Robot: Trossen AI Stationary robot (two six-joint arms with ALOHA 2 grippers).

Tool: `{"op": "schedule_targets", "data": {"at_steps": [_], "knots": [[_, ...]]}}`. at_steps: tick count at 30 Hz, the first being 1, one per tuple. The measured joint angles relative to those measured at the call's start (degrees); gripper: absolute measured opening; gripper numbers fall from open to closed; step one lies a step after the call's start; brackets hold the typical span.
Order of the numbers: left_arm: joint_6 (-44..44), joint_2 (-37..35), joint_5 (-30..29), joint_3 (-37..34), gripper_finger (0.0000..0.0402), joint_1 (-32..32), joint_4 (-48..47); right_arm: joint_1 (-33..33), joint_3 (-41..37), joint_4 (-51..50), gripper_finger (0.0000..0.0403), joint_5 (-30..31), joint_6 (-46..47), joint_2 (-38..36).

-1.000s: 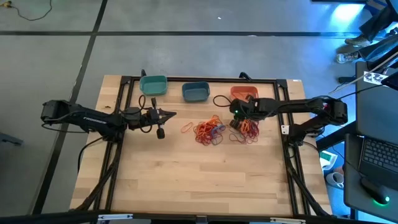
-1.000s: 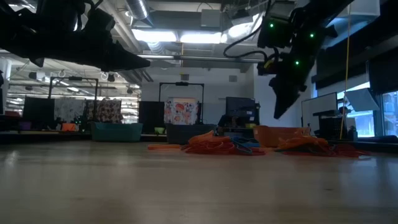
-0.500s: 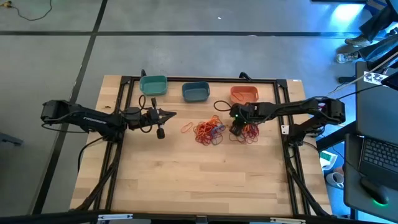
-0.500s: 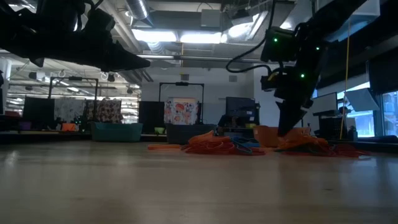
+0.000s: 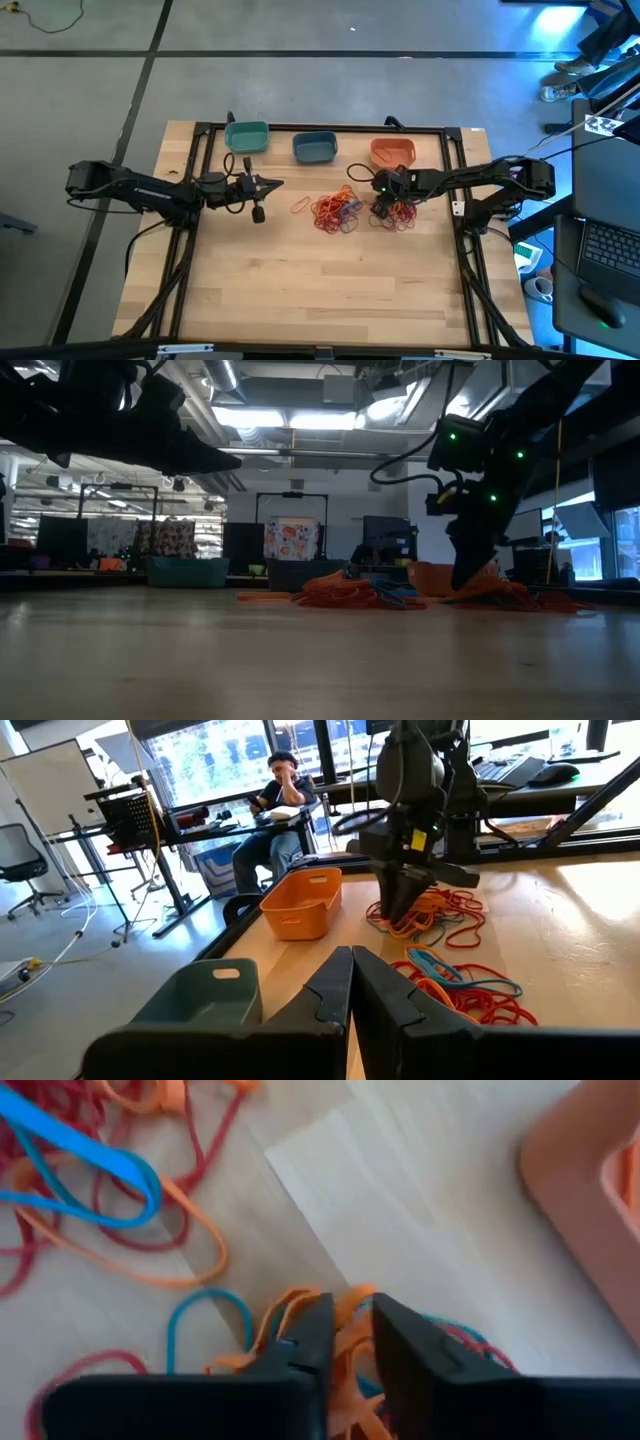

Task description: Sort rubber bands into baskets

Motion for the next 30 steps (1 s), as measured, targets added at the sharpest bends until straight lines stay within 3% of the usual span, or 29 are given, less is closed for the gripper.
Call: {"op": "schedule_targets", "data": {"at_steps": [3, 8, 15, 26, 28, 30], "knots": [[0.0, 0.0, 0.0, 0.0, 0.0005, 0.0, 0.1, 0.0, -0.5, 0.1, 0.0009, 0.2, -0.7, 0.0], [0.0, 0.0, 0.0, 0.0, 0.0005, 0.0, 0.4, 0.0, -0.5, 6.1, 0.0013, 3.0, -4.2, 0.0], [0.0, 0.0, 0.0, 0.0, 0.0005, 0.0, 0.4, 0.0, -0.4, 13.8, 0.0008, 15.2, -10.0, 0.0], [0.0, 0.0, 0.0, 0.0, 0.0005, 0.0, 0.3, 0.0, -0.4, 16.4, 0.0005, 34.8, -16.6, -4.2], [0.0, 0.0, 0.0, 0.0, 0.0005, 0.0, 0.3, -0.2, -0.4, 16.4, 0.0002, 34.5, -17.7, -5.2], [0.0, 0.0, 0.0, 0.0, 0.0005, 0.0, 0.3, -0.4, -0.3, 16.2, 0.0003, 28.5, -16.2, -5.7]]}}
